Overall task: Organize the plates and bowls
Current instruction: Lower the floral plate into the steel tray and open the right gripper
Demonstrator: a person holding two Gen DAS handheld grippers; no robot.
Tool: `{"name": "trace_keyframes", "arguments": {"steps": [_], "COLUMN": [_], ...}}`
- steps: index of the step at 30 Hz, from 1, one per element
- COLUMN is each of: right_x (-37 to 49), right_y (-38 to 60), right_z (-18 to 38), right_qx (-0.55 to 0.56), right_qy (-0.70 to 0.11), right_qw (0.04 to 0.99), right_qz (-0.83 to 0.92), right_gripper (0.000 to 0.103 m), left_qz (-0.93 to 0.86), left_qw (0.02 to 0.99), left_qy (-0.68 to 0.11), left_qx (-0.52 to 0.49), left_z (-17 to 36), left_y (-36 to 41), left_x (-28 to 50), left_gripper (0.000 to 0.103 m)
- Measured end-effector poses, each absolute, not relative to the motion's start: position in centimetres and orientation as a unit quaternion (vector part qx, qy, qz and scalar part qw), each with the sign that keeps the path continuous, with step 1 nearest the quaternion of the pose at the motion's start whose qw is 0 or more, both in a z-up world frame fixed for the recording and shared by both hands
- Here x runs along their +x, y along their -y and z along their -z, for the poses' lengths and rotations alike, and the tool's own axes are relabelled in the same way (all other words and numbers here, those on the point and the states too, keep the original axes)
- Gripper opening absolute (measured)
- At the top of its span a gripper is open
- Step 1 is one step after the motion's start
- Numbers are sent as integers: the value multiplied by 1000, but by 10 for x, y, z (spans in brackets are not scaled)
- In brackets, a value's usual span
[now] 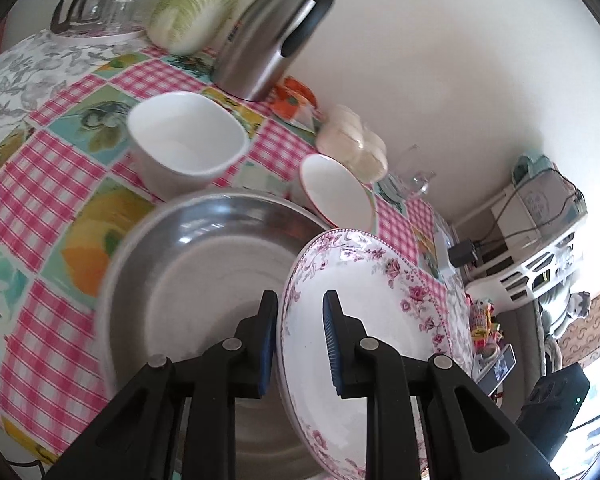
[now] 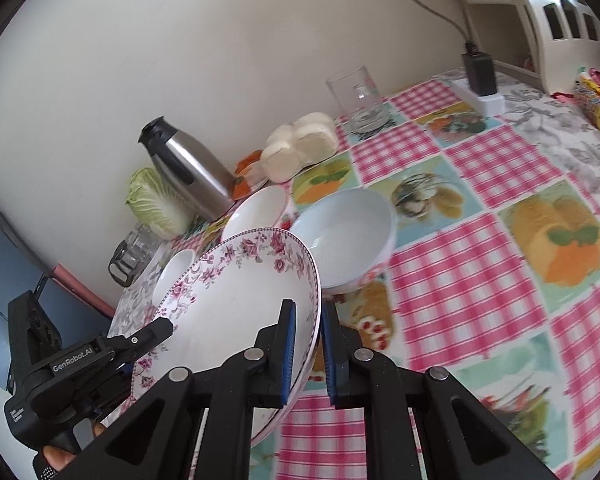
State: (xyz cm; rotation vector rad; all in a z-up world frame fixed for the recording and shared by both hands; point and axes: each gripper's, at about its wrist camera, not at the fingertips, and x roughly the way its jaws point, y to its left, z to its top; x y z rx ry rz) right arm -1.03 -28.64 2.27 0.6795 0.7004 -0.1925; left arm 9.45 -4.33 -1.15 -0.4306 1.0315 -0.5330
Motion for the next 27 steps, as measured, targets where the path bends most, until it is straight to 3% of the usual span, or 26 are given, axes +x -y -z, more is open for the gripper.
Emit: {"name": "trace_keyframes", "arguments": {"steps": [12,27], "right_x": [22,41], "right_y": [242,232], "right_z": [-7,15], "right_qx": [315,296], "right_qy": [-369,-411], "right_qw": [872,857], "right_qz": [64,98], "right_gripper": [14,15], "left_qz": [218,192], "left_qw": [808,807], "left_qy": [-500,-529], "left_qx": [-221,-181], "left_z": [29,54], "left_y": [-5,8], "left_x": [120,127], "left_gripper": [22,27]}}
